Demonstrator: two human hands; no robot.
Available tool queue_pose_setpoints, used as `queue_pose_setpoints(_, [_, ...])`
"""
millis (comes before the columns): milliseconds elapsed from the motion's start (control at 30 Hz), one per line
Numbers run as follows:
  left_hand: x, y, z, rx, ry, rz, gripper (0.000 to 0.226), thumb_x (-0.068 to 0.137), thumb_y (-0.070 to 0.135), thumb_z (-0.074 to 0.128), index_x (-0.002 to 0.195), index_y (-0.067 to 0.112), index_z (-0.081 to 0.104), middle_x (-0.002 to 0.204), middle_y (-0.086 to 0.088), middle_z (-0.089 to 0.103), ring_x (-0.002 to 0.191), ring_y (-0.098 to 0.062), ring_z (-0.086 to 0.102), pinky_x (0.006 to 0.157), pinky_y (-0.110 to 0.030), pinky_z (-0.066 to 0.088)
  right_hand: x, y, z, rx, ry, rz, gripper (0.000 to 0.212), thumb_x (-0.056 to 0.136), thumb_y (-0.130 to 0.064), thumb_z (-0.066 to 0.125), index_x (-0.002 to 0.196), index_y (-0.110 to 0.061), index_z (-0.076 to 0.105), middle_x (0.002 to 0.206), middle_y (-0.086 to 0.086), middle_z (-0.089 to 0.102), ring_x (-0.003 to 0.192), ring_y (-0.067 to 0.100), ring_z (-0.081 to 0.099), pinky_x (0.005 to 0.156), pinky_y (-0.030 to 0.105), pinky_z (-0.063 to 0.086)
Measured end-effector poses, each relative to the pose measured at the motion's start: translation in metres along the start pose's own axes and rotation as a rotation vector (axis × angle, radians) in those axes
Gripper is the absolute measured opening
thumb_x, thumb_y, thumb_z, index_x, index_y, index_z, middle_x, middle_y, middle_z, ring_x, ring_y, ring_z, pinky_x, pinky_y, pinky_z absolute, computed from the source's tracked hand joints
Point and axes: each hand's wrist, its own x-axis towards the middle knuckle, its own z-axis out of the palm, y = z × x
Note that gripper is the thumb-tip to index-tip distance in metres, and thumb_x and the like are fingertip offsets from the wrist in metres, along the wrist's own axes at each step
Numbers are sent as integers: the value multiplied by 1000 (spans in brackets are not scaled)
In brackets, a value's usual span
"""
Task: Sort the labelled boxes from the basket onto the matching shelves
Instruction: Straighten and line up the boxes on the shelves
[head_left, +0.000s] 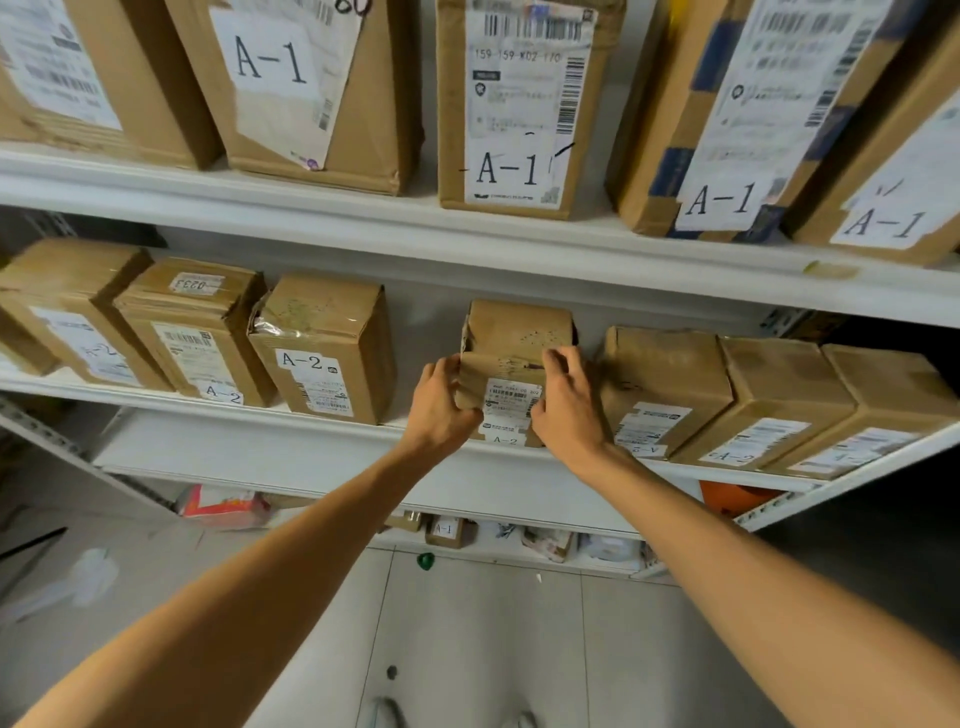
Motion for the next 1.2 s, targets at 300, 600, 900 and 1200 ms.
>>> queue_pose_setpoints(300, [-3,17,36,3,-1,-26,74,64,13,69,133,5,42,127,-9,45,117,-27,52,98,-41,50,-12,28,-25,-273,-60,-42,71,93,-13,56,151,1,18,153,14,21,140,32,16,121,39,13])
queue_pose_setpoints(600, [-24,10,20,111,62,22,75,76,5,70,143,7,35,139,-12,44,127,-25,46,105,-33,41,-9,-8,-5,-249,81,-395,62,58,0,76,117,6,59,118,23,58,101,39,57,87,44,52])
queue_pose_setpoints(900, [-20,-60,-142,507,319,12,54,77,-5,64,128,10,52,129,-10,51,110,-25,53,82,-26,43,12,-121,45,-153,-61,-531,36,88,-7,53,123,-5,54,124,8,51,114,25,46,97,29,38])
queue_pose_setpoints(1200, [56,-164,-195,307,5,-141,92,42,45,75,126,18,49,115,-5,63,100,-26,64,86,-42,56,59,-204,103,-112,-108,-424,73,87,9,55,151,-14,29,156,7,27,145,30,19,118,40,17])
